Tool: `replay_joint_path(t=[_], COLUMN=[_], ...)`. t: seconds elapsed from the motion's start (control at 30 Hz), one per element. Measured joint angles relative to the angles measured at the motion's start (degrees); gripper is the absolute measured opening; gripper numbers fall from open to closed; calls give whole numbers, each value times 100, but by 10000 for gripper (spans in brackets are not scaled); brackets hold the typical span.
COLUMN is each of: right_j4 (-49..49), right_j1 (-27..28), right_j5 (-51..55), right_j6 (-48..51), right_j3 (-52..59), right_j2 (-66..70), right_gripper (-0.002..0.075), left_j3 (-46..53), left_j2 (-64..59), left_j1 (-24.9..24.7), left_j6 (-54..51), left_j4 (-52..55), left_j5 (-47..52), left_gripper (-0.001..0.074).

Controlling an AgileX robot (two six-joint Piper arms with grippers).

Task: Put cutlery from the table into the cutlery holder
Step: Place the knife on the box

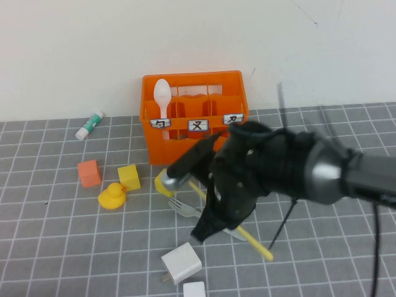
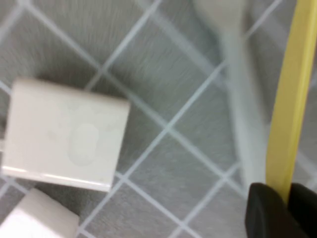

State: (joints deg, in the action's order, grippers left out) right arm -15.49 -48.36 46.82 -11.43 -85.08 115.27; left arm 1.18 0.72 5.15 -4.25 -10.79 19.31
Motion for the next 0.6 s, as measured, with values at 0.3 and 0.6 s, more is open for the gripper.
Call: replay_joint_path(t=[0.3, 0.6], right_j4=[-211, -1135], right_j1=[0, 87], right_j5=[-489, -2958], right_j6=[36, 9], right_j3=[38, 60], right_j2=[-846, -1654], right_gripper=[48, 48], left_j3=[0, 0], left_j2=[0, 0], left_j1=[0, 0], left_j6=[0, 0], left_j4=[0, 0], left_j5=[0, 0], left_gripper=[-1, -1])
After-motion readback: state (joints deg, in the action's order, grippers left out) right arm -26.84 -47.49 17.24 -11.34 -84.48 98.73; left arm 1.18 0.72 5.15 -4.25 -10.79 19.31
